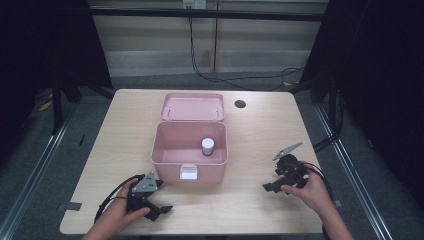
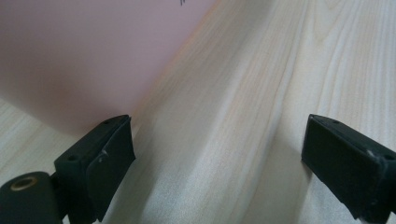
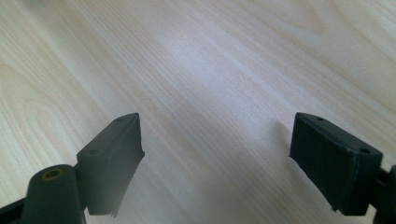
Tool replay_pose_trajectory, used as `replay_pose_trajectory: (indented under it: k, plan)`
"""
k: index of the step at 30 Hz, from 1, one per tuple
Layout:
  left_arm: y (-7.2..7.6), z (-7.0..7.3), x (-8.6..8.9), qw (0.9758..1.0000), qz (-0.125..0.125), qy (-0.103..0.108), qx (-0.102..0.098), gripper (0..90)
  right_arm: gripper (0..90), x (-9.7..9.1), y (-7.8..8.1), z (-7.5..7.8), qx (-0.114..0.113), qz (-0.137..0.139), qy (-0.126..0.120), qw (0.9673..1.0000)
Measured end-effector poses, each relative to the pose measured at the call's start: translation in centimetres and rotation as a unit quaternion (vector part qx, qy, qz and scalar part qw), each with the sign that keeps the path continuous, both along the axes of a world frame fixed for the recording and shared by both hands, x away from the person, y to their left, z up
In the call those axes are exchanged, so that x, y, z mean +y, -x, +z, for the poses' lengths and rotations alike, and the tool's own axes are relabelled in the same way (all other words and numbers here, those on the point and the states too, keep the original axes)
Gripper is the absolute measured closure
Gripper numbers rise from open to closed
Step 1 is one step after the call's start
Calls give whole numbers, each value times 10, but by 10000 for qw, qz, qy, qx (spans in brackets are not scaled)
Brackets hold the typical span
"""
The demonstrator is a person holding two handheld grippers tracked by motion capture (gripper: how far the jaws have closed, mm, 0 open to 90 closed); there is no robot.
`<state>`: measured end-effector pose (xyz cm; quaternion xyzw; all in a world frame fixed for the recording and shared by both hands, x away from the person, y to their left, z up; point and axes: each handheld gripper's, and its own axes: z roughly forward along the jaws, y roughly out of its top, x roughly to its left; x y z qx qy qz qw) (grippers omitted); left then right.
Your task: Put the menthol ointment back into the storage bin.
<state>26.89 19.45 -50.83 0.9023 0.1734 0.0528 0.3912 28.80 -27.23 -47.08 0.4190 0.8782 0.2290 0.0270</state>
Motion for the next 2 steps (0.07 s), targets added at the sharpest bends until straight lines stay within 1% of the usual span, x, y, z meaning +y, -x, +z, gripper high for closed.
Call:
replay_pose_trajectory:
  k: [2]
  plan:
    - [0,0,0,10000,1,2,0,88,166,0,0,-2,-82,47,-52,9999]
